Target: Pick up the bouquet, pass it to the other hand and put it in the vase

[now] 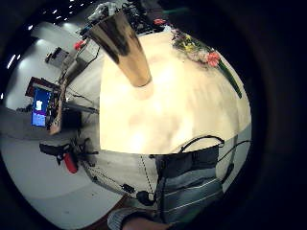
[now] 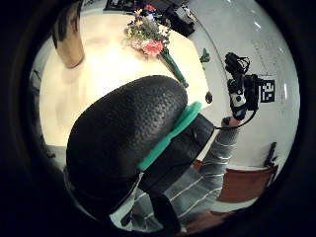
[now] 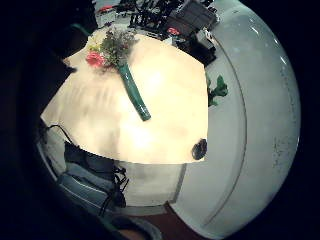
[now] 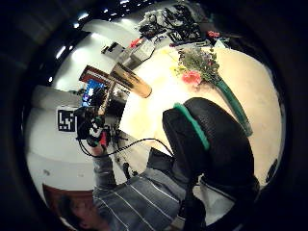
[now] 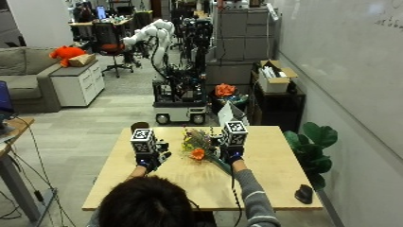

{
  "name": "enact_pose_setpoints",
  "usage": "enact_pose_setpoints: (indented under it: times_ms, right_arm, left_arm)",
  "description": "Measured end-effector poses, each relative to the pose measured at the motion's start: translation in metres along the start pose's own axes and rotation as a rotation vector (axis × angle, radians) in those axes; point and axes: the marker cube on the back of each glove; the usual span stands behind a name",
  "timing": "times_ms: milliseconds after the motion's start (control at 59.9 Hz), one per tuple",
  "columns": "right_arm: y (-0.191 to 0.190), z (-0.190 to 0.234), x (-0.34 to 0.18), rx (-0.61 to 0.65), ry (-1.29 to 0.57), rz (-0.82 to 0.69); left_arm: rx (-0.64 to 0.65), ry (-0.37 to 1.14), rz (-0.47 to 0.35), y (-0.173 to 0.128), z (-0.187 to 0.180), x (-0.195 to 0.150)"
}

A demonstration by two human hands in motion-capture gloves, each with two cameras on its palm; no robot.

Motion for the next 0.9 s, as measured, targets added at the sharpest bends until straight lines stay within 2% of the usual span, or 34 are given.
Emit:
enact_pose_setpoints:
  times_ms: [150, 217, 451, 568, 635, 718, 802, 902]
  right_arm:
    - [0.000, -0.007, -0.005, 0.031, -0.040, -0.008]
    - [0.010, -0.017, -0.013, 0.036, -0.060, -0.014]
    - [0.008, -0.021, -0.012, 0.023, -0.052, -0.029]
    - [-0.022, -0.007, 0.000, 0.029, 0.013, 0.019]
    - [-0.038, 0.001, 0.006, 0.013, 0.109, 0.061]
    - [-0.038, -0.001, 0.002, -0.040, 0.170, 0.075]
    - [-0.036, -0.003, -0.003, -0.088, 0.166, 0.074]
    - [-0.040, -0.002, -0.004, -0.116, 0.182, 0.088]
  left_arm:
    - [-0.021, -0.011, -0.035, 0.000, -0.001, -0.012]
    - [-0.009, -0.007, -0.042, 0.006, -0.011, -0.009]
    - [-0.009, -0.026, -0.037, 0.008, -0.025, 0.002]
    - [-0.027, -0.015, -0.027, 0.003, -0.024, 0.004]
    - [-0.033, -0.020, -0.017, -0.005, -0.020, 0.003]
    - [-0.055, -0.031, -0.031, -0.004, -0.022, 0.007]
    - [-0.084, -0.064, -0.037, -0.012, -0.017, 0.004]
    - [-0.118, -0.075, -0.047, -0.001, -0.028, 0.011]
